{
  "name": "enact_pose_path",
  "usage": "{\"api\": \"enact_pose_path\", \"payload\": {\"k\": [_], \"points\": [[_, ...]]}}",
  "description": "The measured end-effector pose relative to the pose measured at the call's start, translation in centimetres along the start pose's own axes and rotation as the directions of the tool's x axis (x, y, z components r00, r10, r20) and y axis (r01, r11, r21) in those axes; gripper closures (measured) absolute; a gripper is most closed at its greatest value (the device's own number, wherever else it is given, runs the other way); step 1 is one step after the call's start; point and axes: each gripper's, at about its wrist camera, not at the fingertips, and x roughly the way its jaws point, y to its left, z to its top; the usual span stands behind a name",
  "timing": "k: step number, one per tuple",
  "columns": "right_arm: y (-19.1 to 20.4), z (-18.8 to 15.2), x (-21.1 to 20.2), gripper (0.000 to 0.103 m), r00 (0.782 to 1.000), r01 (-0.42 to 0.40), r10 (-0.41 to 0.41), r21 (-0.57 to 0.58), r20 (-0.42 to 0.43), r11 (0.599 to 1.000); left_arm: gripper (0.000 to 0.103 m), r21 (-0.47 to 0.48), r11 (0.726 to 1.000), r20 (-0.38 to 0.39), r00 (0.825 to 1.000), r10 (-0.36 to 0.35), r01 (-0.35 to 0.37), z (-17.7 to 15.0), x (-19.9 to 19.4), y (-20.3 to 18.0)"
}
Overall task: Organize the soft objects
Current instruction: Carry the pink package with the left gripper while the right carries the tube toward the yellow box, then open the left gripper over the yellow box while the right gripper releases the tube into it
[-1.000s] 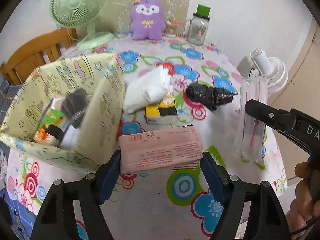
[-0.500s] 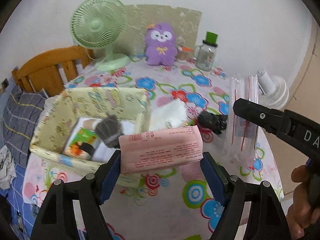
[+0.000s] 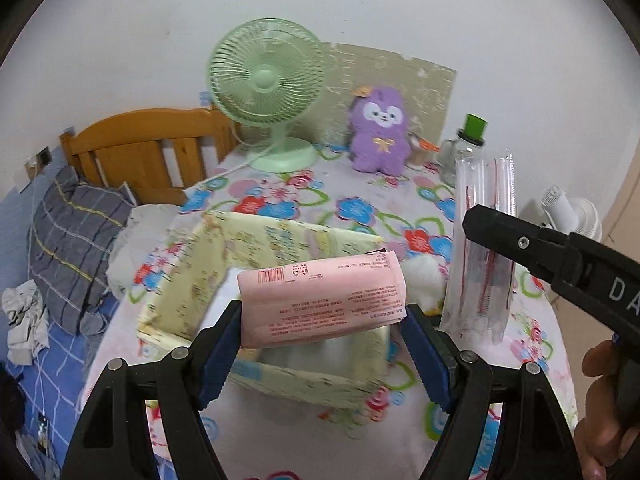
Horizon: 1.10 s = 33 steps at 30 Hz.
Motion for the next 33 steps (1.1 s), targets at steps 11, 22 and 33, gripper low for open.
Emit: {"api": "enact_pose_path", "payload": {"k": [11, 22, 33], "points": [[4.3, 1.6, 6.0, 0.08, 0.997, -0.058, 0.054, -0.065, -0.056, 0.996, 0.023, -0.055, 0.996, -0.029, 0.997, 0.068, -0.069, 0.8, 2.7, 4.9], [5.1, 1.4, 9.9, 0.08, 0.994, -0.028, 0.018, -0.093, -0.107, 0.995, 0.021, -0.058, 0.992, -0.076, 0.992, 0.103, -0.108, 1.0, 5.5, 7.0], [4.8, 0.9, 11.3, 0.032, 0.99, -0.019, 0.005, -0.098, -0.141, 0.995, 0.008, -0.012, 0.99, -0.088, 0.986, 0.138, -0.14, 0.8, 6.3, 6.7]]}}
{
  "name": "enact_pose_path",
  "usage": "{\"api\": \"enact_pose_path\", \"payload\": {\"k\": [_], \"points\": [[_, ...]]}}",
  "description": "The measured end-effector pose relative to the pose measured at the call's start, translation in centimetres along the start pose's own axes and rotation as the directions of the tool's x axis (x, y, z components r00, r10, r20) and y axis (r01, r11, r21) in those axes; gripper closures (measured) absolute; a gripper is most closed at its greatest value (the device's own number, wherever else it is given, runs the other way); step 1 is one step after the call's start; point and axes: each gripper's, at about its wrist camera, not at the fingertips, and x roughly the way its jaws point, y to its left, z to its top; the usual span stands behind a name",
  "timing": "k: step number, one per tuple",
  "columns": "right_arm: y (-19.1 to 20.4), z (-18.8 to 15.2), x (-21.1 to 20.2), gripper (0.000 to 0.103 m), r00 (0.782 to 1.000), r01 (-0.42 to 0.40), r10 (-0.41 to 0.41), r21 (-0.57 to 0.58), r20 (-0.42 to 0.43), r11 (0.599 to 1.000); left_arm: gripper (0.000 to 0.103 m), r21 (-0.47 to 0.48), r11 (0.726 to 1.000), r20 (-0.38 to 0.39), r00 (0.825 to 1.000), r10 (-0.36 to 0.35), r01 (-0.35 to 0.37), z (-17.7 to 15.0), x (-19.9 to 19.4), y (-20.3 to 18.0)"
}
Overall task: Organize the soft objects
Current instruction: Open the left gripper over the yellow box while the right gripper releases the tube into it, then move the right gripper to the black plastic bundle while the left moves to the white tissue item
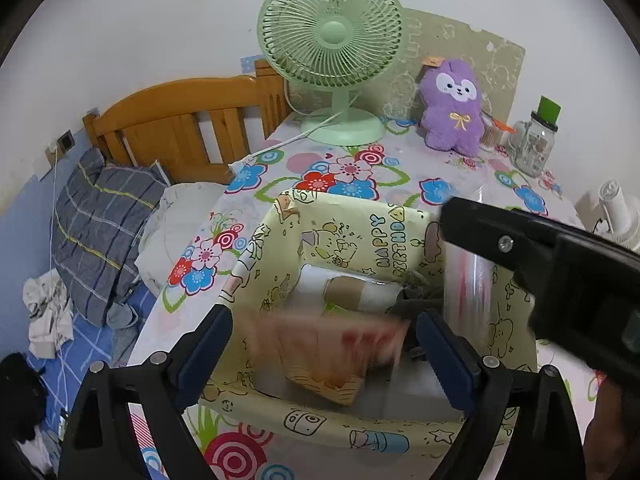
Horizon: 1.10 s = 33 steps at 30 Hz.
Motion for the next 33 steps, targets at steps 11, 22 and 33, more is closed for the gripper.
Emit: {"api": "enact_pose_path", "payload": {"k": [11, 22, 33], "points": [[-0.7, -0.2, -1.4, 0.031, 1.0, 0.003, -0.003, 0.012, 0.027, 1.0, 0.004, 0.031, 0.999, 0.001, 1.0, 0.017, -0.017, -0.1, -0.2, -0.7], [-2.3, -0.8, -4.7, 0.031, 0.997, 0.031, -0.033, 0.024, 0.068, 0.999, 0.004, 0.066, 0.998, 0.031, 0.999, -0.018, 0.016, 0.1, -2.0, -3.2], [-6.4, -2.3, -9.3, 0.026, 0.987, 0.095, -0.106, 0.089, 0.122, 0.991, 0.004, 0.113, 0.991, 0.058, 0.995, -0.078, 0.071, -0.2, -3.9, -7.8]]}}
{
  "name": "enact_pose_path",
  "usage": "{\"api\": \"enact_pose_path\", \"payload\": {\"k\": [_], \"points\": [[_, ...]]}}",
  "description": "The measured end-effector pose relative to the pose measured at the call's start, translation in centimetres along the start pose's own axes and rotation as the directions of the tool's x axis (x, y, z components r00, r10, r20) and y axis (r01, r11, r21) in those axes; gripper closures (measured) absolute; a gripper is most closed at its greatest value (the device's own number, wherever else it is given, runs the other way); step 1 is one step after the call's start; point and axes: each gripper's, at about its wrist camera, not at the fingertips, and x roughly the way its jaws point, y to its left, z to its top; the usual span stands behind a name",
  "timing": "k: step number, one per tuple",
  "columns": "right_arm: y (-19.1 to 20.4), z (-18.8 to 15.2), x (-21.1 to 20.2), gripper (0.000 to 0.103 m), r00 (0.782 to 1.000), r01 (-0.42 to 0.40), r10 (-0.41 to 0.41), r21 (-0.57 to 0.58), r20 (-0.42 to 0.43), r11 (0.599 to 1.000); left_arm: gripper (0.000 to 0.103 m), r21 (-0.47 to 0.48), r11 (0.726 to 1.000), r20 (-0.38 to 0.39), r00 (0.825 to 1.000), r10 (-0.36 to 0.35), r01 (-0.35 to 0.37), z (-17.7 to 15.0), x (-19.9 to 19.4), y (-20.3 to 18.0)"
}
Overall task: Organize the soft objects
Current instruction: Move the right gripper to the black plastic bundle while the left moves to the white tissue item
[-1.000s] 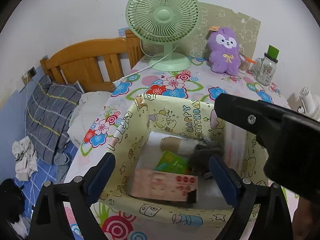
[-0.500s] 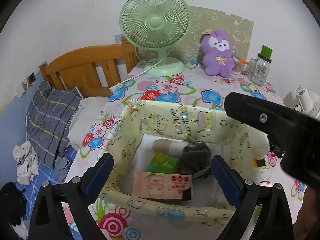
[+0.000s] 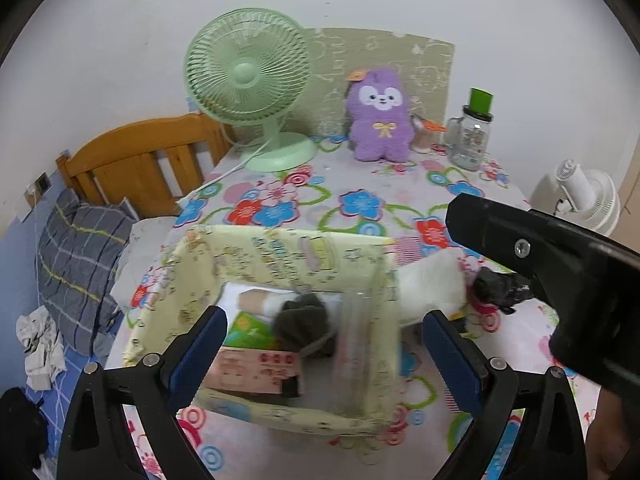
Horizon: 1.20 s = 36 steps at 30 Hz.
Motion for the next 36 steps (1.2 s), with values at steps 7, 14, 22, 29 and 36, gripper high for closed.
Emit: {"api": "enact_pose_path", "payload": {"k": [7, 14, 22, 29, 36], "points": [[-3.2, -0.7, -2.5, 0.026, 0.996, 0.081, -0.081, 0.029, 0.02, 0.996, 0.003, 0.041, 0.998, 0.008, 0.999, -0.048, 0.048, 0.0, -0.4, -3.9], [-6.2, -1.4, -4.0, 0.026, 0.99, 0.135, -0.137, 0.054, 0.019, 0.989, 0.003, 0.079, 0.993, -0.019, 0.997, -0.081, 0.082, -0.3, 0.2, -7.7], [-9.7, -2.2, -4.2, 0.025, 0.985, 0.17, -0.17, 0.098, -0.001, 0.981, 0.003, 0.103, 0.989, -0.048, 0.994, -0.102, 0.107, -0.3, 1.5, -10.9], [-11.5, -2.5, -3.0, 0.025, 0.983, 0.181, -0.179, 0.111, -0.028, 0.977, 0.003, 0.116, 0.986, -0.085, 0.991, -0.107, 0.117, -0.6, 3.2, -12.3], [-12.5, -2.6, -1.4, 0.025, 0.982, 0.184, -0.179, 0.114, -0.058, 0.976, 0.003, 0.11, 0.987, -0.106, 0.989, -0.106, 0.118, -0.2, 4.9, -12.7]]}}
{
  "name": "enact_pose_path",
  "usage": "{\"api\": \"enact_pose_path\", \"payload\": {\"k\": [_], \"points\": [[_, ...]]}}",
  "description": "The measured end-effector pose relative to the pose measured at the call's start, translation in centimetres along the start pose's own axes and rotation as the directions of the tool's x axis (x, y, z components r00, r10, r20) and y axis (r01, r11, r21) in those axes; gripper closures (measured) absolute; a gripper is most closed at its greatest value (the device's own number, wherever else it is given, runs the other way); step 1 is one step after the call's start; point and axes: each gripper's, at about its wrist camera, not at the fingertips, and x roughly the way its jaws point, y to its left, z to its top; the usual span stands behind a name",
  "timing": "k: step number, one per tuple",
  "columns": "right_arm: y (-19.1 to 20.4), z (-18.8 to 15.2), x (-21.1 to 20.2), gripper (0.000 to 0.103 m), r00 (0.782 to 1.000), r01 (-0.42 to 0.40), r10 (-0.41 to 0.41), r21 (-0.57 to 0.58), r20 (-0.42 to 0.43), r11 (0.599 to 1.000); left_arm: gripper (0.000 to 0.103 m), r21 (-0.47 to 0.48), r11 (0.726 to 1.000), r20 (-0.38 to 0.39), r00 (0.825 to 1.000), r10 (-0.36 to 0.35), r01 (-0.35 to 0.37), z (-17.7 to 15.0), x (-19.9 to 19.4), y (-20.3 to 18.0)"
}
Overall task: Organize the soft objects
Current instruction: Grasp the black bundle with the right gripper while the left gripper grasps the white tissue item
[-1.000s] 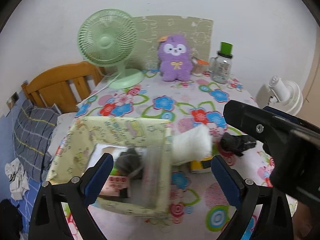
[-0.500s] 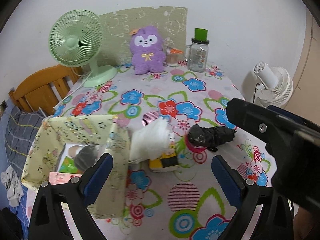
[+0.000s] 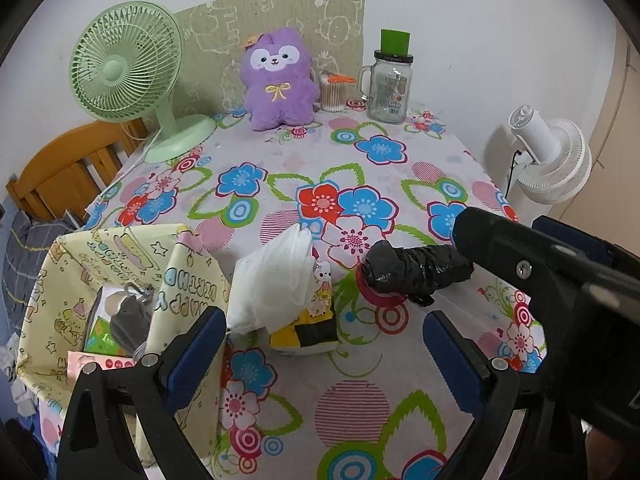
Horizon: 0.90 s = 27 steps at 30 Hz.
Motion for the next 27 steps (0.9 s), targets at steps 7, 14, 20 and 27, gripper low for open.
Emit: {"api": "enact_pose_path", "payload": {"k": [7, 14, 20, 27], "points": [[-0.7, 0.3, 1.7, 0.025, 1.0, 0.01, -0.01, 0.009, -0.022, 1.0, 0.003, -0.009, 1.0, -0.026, 1.0, 0.007, -0.007, 0.5, 1.9, 0.1], [-1.5, 0.7, 4.0, 0.025, 0.998, 0.021, -0.019, 0.026, -0.055, 0.999, 0.0, 0.002, 1.0, -0.044, 0.999, 0.029, -0.029, 1.1, 3.9, 0.0], [-2.4, 0.9, 6.3, 0.025, 0.994, 0.051, -0.047, 0.043, -0.101, 0.998, 0.0, 0.013, 0.998, -0.037, 0.997, 0.064, -0.064, 2.0, 5.1, 0.1], [-3.6, 1.0, 8.4, 0.025, 0.988, 0.08, -0.071, 0.061, -0.141, 0.995, 0.0, 0.04, 0.993, -0.032, 0.993, 0.112, -0.111, 3.0, 6.6, -0.6]]}}
